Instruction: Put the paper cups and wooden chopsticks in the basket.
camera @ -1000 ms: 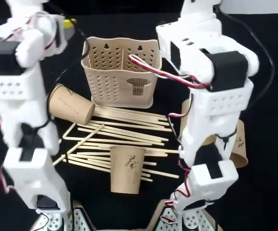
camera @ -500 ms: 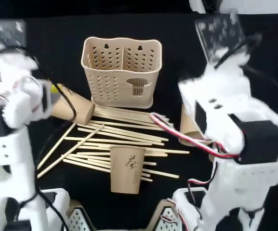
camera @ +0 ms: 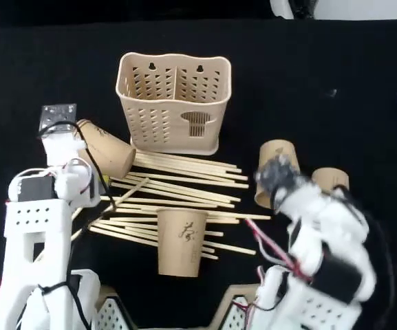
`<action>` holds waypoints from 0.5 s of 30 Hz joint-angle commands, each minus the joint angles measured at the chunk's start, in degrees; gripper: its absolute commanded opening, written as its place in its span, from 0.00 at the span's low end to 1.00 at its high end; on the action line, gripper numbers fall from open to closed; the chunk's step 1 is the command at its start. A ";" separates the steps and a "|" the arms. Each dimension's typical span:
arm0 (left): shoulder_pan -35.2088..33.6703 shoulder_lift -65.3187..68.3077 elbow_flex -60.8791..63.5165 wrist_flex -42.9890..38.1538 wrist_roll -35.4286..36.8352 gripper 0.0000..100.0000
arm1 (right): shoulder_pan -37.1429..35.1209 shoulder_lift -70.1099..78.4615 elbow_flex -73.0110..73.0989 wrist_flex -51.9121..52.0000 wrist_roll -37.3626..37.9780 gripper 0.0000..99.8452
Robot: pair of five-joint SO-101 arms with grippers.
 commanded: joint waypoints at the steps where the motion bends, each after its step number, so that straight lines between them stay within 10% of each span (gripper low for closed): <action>1: 4.00 -1.41 1.63 -1.05 1.41 0.23 | 7.65 -12.35 12.35 -5.54 8.79 0.21; 15: 4.26 -1.41 2.33 -1.05 1.41 0.23 | 18.73 -28.09 36.26 -22.95 23.82 0.21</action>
